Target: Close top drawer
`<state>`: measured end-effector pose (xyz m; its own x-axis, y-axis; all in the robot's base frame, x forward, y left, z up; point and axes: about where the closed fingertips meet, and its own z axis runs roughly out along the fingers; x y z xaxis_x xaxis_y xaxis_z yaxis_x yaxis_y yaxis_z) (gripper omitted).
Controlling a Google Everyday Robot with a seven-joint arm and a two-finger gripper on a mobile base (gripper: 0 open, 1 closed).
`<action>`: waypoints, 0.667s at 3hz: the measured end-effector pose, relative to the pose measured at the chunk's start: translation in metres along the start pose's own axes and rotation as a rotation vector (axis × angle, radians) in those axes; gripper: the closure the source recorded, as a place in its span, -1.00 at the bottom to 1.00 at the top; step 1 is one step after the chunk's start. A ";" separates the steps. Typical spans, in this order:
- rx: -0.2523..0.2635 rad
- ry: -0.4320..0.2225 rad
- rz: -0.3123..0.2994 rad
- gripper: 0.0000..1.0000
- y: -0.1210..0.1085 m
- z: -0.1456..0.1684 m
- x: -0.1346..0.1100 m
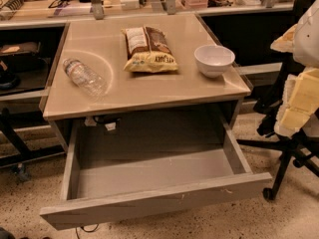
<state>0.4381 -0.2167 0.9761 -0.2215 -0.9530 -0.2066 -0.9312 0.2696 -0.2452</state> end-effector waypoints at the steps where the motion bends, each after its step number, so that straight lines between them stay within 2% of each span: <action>1: 0.000 0.000 0.000 -1.00 0.000 0.000 0.000; 2: 0.000 0.000 0.000 -0.62 0.000 0.000 0.000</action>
Offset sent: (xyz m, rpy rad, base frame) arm 0.0000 0.0000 0.0000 0.0000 0.0000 0.0000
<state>0.4381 -0.2167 0.9761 -0.2215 -0.9530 -0.2066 -0.9312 0.2696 -0.2452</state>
